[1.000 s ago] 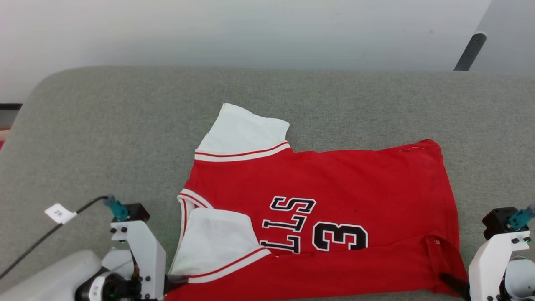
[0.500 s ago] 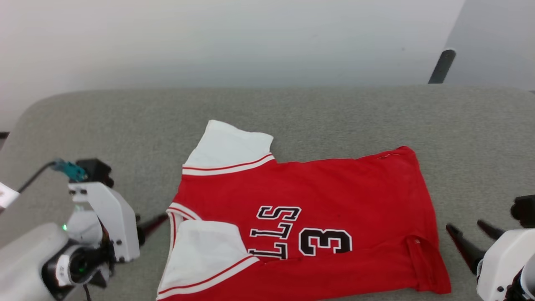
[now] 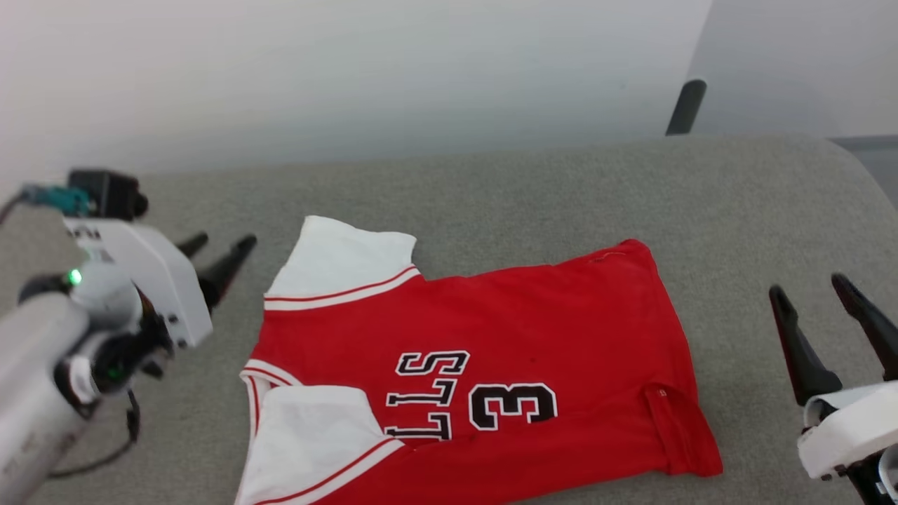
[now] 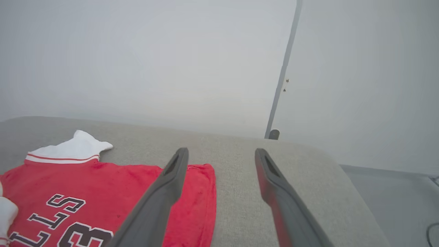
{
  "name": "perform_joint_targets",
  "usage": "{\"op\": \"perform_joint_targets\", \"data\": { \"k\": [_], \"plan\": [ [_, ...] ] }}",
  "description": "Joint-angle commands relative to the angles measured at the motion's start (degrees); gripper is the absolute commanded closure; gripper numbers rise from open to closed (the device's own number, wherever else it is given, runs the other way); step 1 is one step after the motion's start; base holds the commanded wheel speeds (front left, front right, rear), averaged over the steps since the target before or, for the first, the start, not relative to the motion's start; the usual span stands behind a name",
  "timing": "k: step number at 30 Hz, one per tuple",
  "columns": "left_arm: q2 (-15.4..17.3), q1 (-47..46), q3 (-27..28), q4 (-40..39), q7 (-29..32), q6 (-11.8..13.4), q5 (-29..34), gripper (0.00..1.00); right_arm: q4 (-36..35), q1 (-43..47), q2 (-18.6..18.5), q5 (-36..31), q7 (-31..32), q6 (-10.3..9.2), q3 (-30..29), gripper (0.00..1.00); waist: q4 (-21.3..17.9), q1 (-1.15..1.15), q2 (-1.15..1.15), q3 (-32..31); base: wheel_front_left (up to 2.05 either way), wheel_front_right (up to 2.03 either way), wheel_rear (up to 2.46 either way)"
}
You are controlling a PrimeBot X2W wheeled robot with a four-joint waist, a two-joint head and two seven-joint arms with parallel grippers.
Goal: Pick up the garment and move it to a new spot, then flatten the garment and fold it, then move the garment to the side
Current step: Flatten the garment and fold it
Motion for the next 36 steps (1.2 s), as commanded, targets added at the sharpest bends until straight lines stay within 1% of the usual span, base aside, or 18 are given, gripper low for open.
{"op": "perform_joint_targets", "data": {
  "k": [1, 5, 8, 15, 20, 28, 30, 36],
  "plan": [
    [-0.3, -1.7, 0.3, 1.2, 0.4, -0.8, 0.7, 0.0, -0.5, -1.0, -0.1, -0.8, -2.2, -0.04, 0.8, 0.0, -1.5, 0.0, 0.0, 1.9, 0.0, 0.0, 0.0],
    [-1.1, -6.1, 0.4, 5.3, 3.6, -2.2, 1.3, 0.0, -1.2, -2.8, 0.9, -1.7, -7.1, -0.05, 1.5, 0.0, -3.3, 0.0, 0.0, 5.5, 0.0, 0.0, 0.0],
    [-1.3, -9.7, 0.2, 8.2, 6.8, -3.3, 1.6, 0.0, -2.1, -4.1, 1.5, -2.2, -9.6, -0.04, 2.1, 0.0, -4.8, 0.0, 0.0, 9.0, 0.0, 0.0, 0.0],
    [-2.3, -17.4, -0.8, 15.0, 14.8, -5.6, 2.8, 0.0, -2.5, -6.5, 3.6, -2.1, -11.3, -0.05, 2.7, 0.0, -7.7, 0.0, 0.0, 16.1, 0.0, 0.0, 0.0],
    [-3.7, -21.8, -1.3, 19.7, 19.5, -6.3, 2.9, 0.0, -2.2, -7.5, 4.4, -2.0, -12.1, -0.04, 2.9, 0.0, -8.7, 0.0, 0.0, 20.0, 0.0, 0.0, 0.0],
    [-6.2, -25.2, -2.8, 26.2, 23.9, -7.4, 3.8, 0.0, -1.1, -8.7, 5.4, -1.8, -12.8, -0.04, 2.9, 0.0, -9.0, 0.0, 0.0, 23.0, 0.0, 0.0, 0.0],
    [-6.8, -25.7, -3.2, 27.6, 23.8, -7.7, 4.3, 0.0, -0.9, -9.2, 5.6, -1.7, -12.8, -0.04, 2.9, 0.0, -8.9, 0.0, 0.0, 23.3, 0.0, 0.0, 0.0],
    [-10.1, -25.4, -3.6, 31.5, 24.5, -8.2, 3.6, 0.0, -0.6, -9.9, 5.6, -1.3, -12.1, -0.04, 3.3, 0.0, -8.3, 0.0, 0.0, 23.9, 0.0, 0.0, 0.0]
  ]
}}
